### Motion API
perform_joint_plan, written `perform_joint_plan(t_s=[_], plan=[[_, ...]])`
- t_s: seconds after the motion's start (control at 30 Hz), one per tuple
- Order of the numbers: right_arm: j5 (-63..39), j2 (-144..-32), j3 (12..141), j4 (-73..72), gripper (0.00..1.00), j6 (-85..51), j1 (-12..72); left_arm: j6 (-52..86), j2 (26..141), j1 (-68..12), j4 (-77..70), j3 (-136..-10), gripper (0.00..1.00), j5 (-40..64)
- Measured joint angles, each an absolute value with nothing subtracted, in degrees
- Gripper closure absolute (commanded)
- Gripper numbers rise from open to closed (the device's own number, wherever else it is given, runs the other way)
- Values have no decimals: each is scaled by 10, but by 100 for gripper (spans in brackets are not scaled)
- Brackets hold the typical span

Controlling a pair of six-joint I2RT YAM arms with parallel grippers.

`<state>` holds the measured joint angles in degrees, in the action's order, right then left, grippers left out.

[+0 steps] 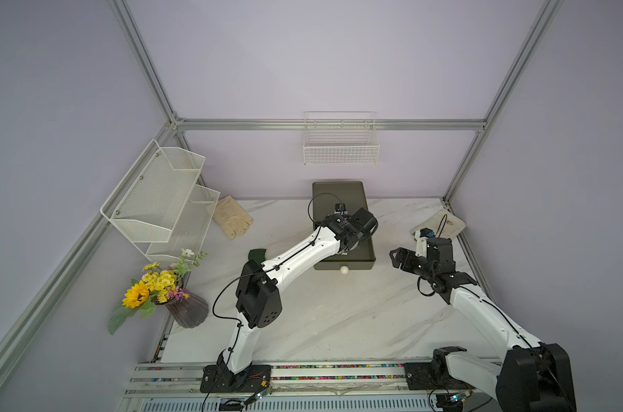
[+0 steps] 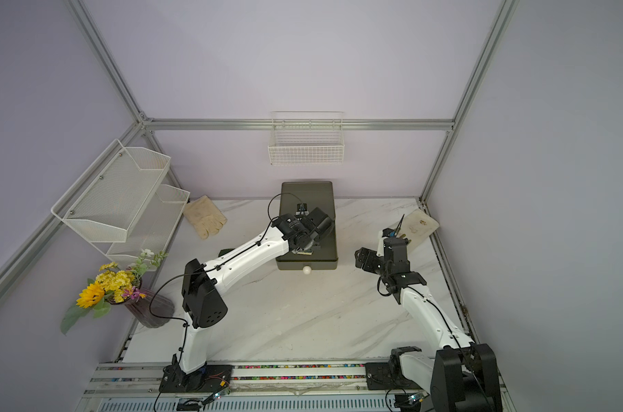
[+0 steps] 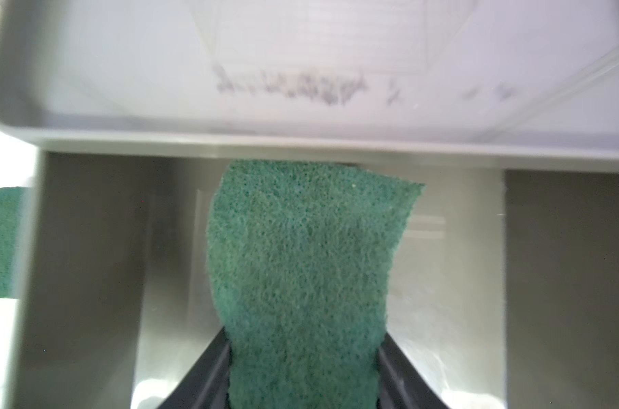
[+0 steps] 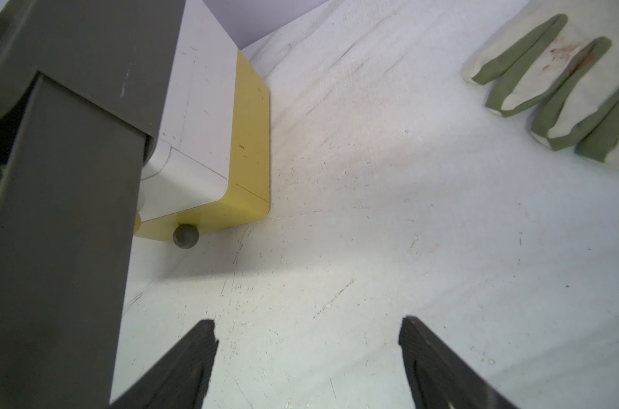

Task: Take the sponge out of the drawer
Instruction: Pick up the sponge from the drawer.

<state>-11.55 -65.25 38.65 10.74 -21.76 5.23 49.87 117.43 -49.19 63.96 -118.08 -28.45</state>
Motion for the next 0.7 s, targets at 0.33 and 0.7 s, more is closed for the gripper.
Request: perform_joint_plan(t_s=[0.33, 0.7], plan=[[-116, -656, 387, 107, 15, -217, 52, 488, 1144, -496, 654, -1181, 47, -283], [-117, -659, 387, 107, 15, -218, 52, 487, 1070, -519, 658, -1153, 47, -295]])
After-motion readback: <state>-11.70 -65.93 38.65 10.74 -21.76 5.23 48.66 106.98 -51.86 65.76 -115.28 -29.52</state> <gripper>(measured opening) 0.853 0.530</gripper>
